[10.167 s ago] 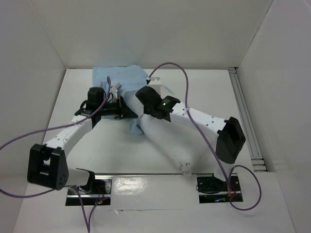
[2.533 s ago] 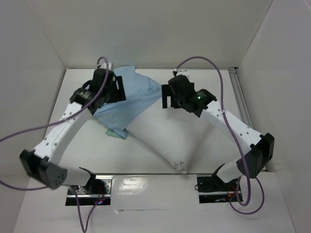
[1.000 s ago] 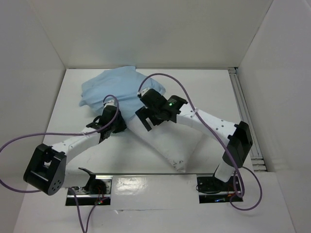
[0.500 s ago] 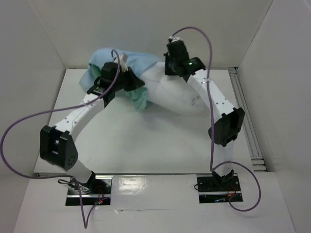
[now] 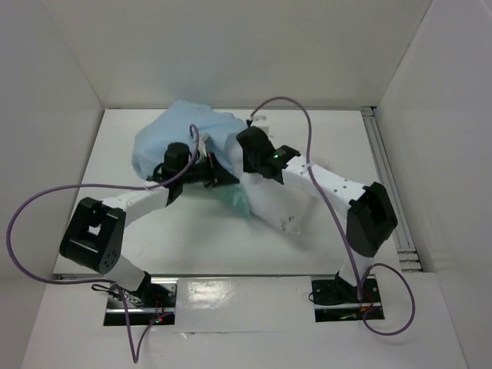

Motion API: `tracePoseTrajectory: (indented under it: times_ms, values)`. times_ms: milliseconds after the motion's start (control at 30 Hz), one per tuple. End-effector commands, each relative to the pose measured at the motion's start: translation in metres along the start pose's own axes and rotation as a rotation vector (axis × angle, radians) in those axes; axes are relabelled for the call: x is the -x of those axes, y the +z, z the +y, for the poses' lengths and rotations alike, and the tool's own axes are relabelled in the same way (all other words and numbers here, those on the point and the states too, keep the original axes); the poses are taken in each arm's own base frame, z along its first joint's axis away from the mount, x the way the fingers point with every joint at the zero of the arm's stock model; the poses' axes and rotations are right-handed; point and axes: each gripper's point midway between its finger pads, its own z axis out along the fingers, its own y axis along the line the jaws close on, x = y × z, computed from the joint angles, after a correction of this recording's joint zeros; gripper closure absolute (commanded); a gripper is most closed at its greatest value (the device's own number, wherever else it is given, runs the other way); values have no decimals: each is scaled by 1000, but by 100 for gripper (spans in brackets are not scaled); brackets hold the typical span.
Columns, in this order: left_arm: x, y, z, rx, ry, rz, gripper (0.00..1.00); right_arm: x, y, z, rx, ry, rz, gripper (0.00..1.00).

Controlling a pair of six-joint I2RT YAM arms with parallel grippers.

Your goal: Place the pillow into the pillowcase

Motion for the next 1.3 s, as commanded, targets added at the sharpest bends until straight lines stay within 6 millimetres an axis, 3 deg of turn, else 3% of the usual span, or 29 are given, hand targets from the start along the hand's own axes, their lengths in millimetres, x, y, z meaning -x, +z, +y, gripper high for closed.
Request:
tracePoseTrajectory:
  times_ms: [0,133,200,233,333,367,400,433,467,500,567,600,667,700,767,800,867,900,933,967,1000,1067,1133,1167,1200,1233,1267]
  values:
    - [-34,-20,-62,-253,73,73,100,-14,16,27,94,192,-1,100]
    - [-50,-29,-39,-121,84,85,100,-5,21,30,106,191,-12,100]
    - [-46,-32,-33,-79,99,76,100,9,19,33,125,208,-38,100]
    - [-36,-31,-41,-82,122,57,100,16,20,30,122,217,-50,100]
    - [-18,-17,-44,-79,139,59,100,64,17,16,113,276,-143,100]
    - [2,-12,-69,-141,192,45,100,98,12,0,93,315,-207,100]
    - [13,-8,-81,-175,201,48,100,117,9,-9,80,325,-247,100]
    - [22,5,-80,-183,184,65,100,142,-6,-20,73,354,-306,100]
    - [46,4,-120,-269,252,54,100,171,-23,-28,81,371,-370,100]
    - [55,5,-134,-304,270,59,100,189,-33,-44,63,376,-420,100]
    - [69,-2,-163,-349,308,39,100,212,-63,-51,69,376,-489,100]
    - [69,-7,-170,-358,321,31,100,213,-72,-44,88,362,-497,100]
    - [57,-10,-164,-333,333,34,100,201,-82,-37,97,331,-485,100]
    - [41,-16,-150,-295,301,54,100,163,-68,-24,93,290,-406,100]
    - [15,-22,-132,-264,271,80,100,124,-57,-16,83,261,-340,100]
    - [-9,-22,-97,-202,213,108,100,80,-38,-17,58,231,-253,100]
    - [-35,-37,-78,-133,191,138,99,40,-38,5,123,242,-166,100]
    - [-44,-42,-68,-93,179,154,87,27,-36,15,160,239,-148,100]
    - [-46,-46,-60,-40,184,151,68,0,-37,27,194,216,-101,100]
    - [-57,-58,-52,23,200,189,32,-10,-40,39,243,203,-74,100]
    - [-56,-63,-54,42,231,189,24,-14,-43,46,268,185,-62,100]
    - [-34,-74,-66,103,352,132,17,-15,-52,54,285,147,-45,98]
    - [-13,-89,-79,194,416,80,29,-8,-58,53,271,108,-33,75]
    - [-6,-94,-80,227,443,60,40,-3,-60,50,257,79,-41,43]
    - [6,-100,-88,255,486,32,66,5,-69,42,230,70,-57,32]
    - [14,-103,-89,284,506,4,76,12,-74,36,208,61,-70,24]
    - [27,-104,-83,343,522,-36,79,26,-83,34,195,56,-100,12]
